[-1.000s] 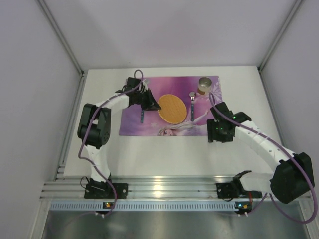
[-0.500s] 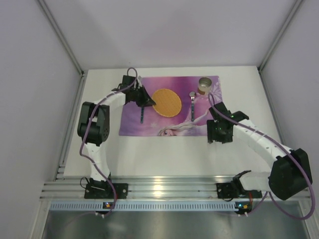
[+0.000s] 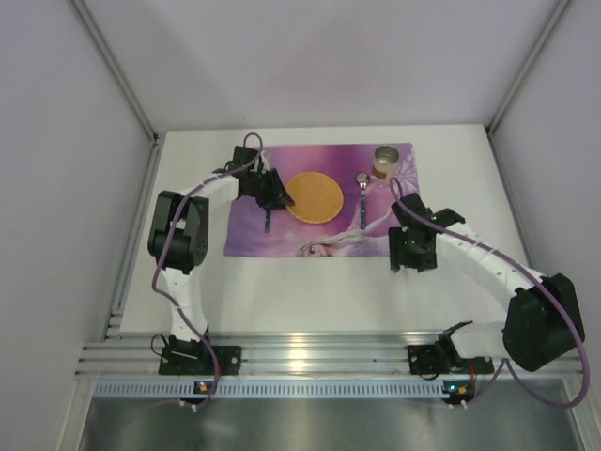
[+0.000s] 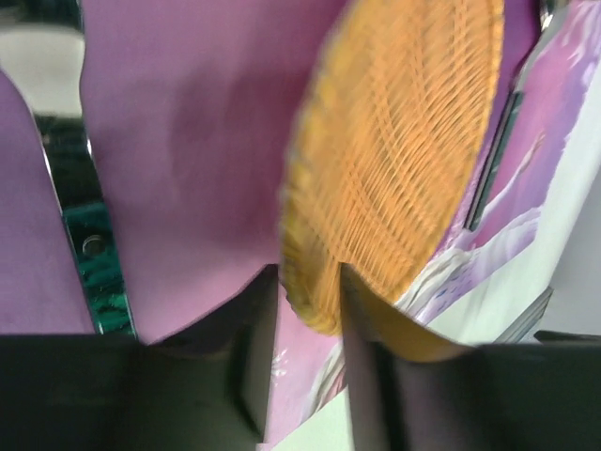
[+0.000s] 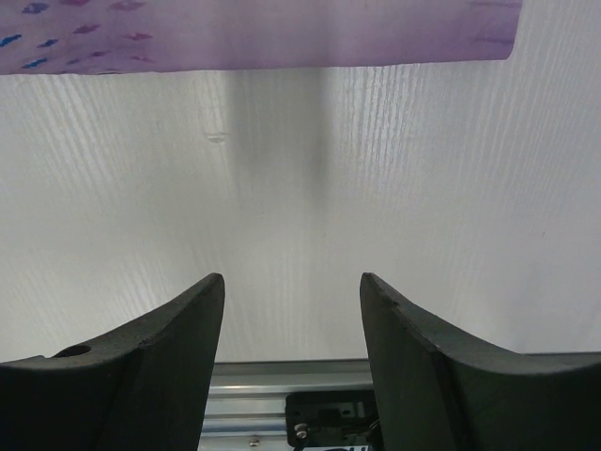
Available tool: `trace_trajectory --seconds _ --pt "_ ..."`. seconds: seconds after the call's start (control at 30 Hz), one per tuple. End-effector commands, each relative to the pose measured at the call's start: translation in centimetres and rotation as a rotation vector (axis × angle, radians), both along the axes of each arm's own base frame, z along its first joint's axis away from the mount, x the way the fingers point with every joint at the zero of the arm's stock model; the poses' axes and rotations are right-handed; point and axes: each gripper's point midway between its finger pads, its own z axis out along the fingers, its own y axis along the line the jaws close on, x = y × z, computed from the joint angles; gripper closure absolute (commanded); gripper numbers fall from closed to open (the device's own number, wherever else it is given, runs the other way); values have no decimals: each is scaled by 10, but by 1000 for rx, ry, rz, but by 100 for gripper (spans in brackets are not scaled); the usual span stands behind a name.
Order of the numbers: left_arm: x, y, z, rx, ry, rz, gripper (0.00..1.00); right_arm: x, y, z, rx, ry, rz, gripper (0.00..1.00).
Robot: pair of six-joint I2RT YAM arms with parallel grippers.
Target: Set the dinner table for one person
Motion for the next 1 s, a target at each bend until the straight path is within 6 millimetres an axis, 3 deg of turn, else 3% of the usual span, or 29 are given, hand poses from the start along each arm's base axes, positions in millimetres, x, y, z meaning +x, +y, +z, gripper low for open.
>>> trace_trajectory --seconds 0.0,0.1,0.17,0.2,0.23,0.3,0.37,0.43,0.53,0.57,0.6,0.73,0.83,0.97 --pt "-23 6 -15 67 58 -39 59 7 4 1 18 -27 -9 40" --pt "-30 8 -14 90 59 -49 45 7 5 1 23 -32 -12 40" --pt "-34 10 -5 109 40 -51 41 6 6 2 32 -34 -13 40" --pt "-32 13 1 128 17 -42 32 6 6 4 38 -42 -17 39" --pt "-32 11 23 128 -39 -40 27 6 6 5 42 -45 -19 39" --pt "-30 14 44 141 -99 -28 22 6 8 11 56 -72 -21 40" --pt "-28 20 79 161 -187 0 17 9 12 21 75 -109 -15 39" --pt "-30 28 111 182 -258 25 15 15 22 45 120 -189 13 39" --pt "-31 50 134 284 -309 84 15 23 43 91 209 -325 73 34" --pt "-31 61 149 332 -349 107 15 24 52 104 237 -360 102 30" --pt "-36 69 151 374 -341 116 15 24 57 119 270 -396 116 28" --pt "-48 113 195 542 -435 235 14 24 84 193 401 -569 190 20" --pt "-60 122 217 572 -486 224 12 16 96 231 482 -648 237 15" --pt "-72 121 244 523 -527 250 11 4 99 251 539 -690 257 13"
